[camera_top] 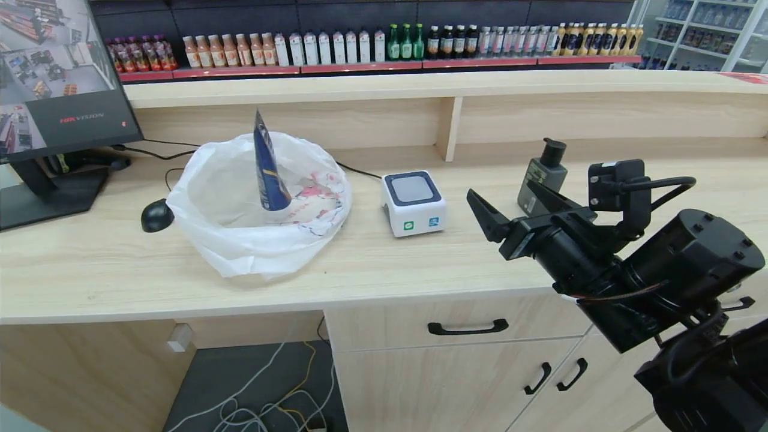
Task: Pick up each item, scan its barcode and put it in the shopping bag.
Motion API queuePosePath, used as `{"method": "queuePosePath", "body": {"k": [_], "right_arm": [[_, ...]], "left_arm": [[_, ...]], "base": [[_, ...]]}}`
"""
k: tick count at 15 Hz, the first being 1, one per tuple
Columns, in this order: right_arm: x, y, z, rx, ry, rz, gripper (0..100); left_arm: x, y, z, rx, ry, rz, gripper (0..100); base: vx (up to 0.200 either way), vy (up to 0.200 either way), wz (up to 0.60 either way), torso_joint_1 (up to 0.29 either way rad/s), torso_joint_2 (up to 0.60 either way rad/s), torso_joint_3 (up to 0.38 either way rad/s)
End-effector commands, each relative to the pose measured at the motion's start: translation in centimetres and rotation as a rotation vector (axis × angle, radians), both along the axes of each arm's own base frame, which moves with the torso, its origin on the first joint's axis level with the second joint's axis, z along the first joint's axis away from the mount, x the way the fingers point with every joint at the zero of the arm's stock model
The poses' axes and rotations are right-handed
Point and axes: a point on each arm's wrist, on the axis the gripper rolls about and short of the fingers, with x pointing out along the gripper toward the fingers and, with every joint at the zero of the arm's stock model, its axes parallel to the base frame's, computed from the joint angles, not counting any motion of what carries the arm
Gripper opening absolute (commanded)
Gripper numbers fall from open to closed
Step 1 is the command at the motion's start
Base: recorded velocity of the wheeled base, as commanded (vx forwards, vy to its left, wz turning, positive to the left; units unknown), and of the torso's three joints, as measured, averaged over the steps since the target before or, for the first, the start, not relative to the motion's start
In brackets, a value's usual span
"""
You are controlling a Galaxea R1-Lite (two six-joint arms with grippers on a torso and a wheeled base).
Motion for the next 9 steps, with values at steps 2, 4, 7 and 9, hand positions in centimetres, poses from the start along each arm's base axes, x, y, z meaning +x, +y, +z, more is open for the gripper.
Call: {"method": "queuePosePath", "body": {"k": [2,4,7,9], "right_arm": [[0.2,0.08,0.23,0.007,-0.01,-0.001,100],[0.02,-0.03,0.21,0.009,-0.006,0.002,100],[0.12,-0.52,0.17,0.009,-0.003,-0.02,100],[0.76,-0.86,0.75,0.053,-0.011,-0.101,100]], "left_arm": [[0.0,0.0,0.0,-0.001,0.0,0.001,100],[0.0,0.0,0.0,-0.001,0.0,0.001,100],[0.0,0.0,0.0,0.001,0.0,0.001,100],[0.0,0.0,0.0,-0.001,0.0,0.001,100]], "base": [[0.0,-0.2,0.0,0.0,0.0,0.0],[0.0,-0.2,0.0,-0.002,0.0,0.005],[-0.067,-0.2,0.0,0.006,0.0,0.001],[0.0,0.0,0.0,0.0,0.0,0.0]]}}
